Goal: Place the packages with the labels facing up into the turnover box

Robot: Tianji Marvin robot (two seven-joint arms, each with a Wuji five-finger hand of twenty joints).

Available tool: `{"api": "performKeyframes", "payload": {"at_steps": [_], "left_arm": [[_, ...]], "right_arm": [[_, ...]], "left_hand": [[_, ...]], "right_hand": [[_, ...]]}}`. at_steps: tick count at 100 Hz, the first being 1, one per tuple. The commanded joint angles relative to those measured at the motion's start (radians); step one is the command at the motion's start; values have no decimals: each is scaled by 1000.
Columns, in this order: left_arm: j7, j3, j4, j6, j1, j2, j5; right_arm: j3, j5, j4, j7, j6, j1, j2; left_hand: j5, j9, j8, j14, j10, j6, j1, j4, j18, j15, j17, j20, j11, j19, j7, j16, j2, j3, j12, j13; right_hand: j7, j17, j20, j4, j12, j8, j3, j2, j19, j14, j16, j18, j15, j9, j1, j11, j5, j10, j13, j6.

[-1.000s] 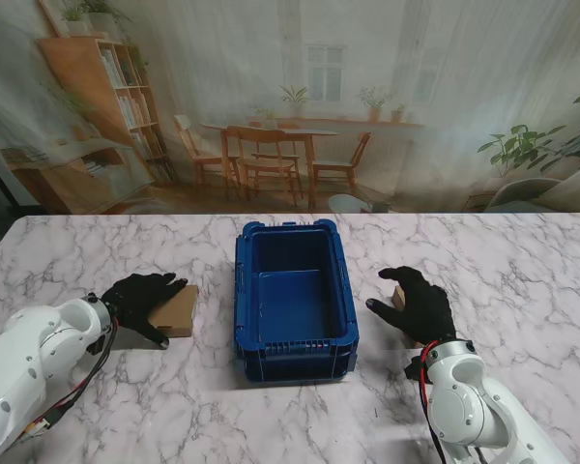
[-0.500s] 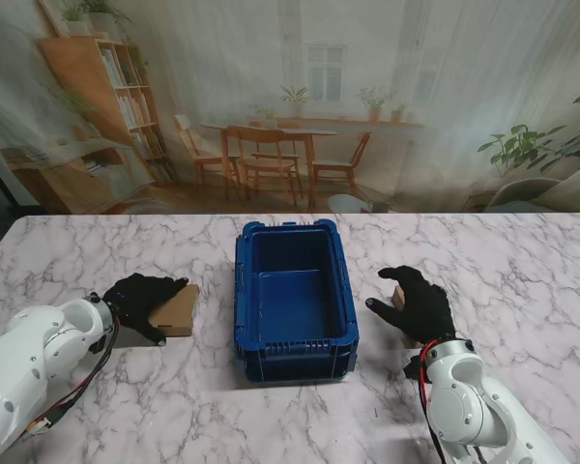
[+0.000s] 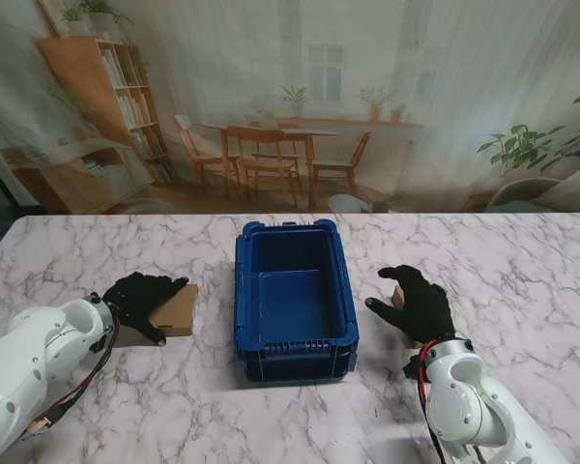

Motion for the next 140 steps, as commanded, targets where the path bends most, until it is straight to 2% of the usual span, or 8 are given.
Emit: {"api": "performKeyframes", "payload": {"at_steps": [1,19,40,55,77,95,120,140], "left_arm": [[-20,13,22,-6,4,3,3],[-58,33,44,-5,-15,5,-24],[-63,47,60,3,-27,7,-25],[-40,52,68,3,-30,5,-27],[-18,60,88,11,-41,0,-57],[-57,92,102,24,-60,1,-78],[-71,73,78,25,-42,1,-70],[-71,33,40,13,-17,-5,-75]], "right_arm": [[-2,-3,2,0,6,-1,-2],[-1,-8,-3,7,10,-4,0],[-1,-26,0,2,12,-4,2],[-1,-29,0,2,12,-5,2],[-2,-30,-1,10,15,-4,4],[-3,-31,-1,12,16,-3,4],[-5,-30,0,7,19,-1,3],[-5,-28,0,5,19,-1,2]], "left_hand": [[25,25,25,-4,-44,-95,172,24,0,114,-3,7,102,25,47,0,92,207,12,35],[25,-18,36,31,5,-68,-2,24,21,-16,-8,-9,-255,-13,48,-221,63,116,-370,23],[25,-62,4,54,60,-63,-81,-19,28,-129,-35,-70,-356,-145,40,-431,20,62,-560,-71],[24,-71,-25,57,83,-61,-107,-34,26,-125,-39,-90,-370,-170,35,-474,4,58,-652,-101],[26,10,-69,47,54,-56,-109,-35,23,-85,-31,-77,-314,-144,33,-460,15,61,-531,-67],[26,88,-67,40,11,-47,-59,-11,18,-31,-15,-48,-177,-91,38,-364,35,73,-343,-4],[25,130,15,25,-36,-50,86,62,29,103,25,46,64,32,49,-109,75,174,-88,70],[30,146,74,11,-62,-66,220,102,33,191,55,97,167,90,65,43,122,295,33,102]], "right_hand": [[-17,-9,17,-27,2,18,-12,-8,-25,2,16,10,-46,-42,-44,19,-37,5,-19,9],[-20,-12,24,-28,0,17,-14,-7,-31,1,13,7,-54,-54,-47,16,-43,6,-38,9],[-24,-19,31,-28,0,17,-16,-13,-37,1,7,-1,-69,-67,-47,16,-45,6,-67,10],[-26,-21,37,-28,0,17,-17,-14,-40,1,6,-3,-71,-70,-48,18,-46,7,-72,9],[-29,-24,43,-28,-2,18,-19,-15,-44,0,5,-3,-71,-72,-49,18,-47,7,-74,8],[-31,-24,48,-28,-3,19,-22,-14,-47,0,4,-4,-71,-71,-48,16,-48,8,-75,8],[-31,-23,54,-28,-3,20,-25,-5,-51,0,4,-3,-71,-71,-45,17,-47,7,-75,8],[-32,-21,59,-27,-3,21,-27,-2,-54,1,4,-4,-71,-71,-43,18,-47,9,-75,9]]}}
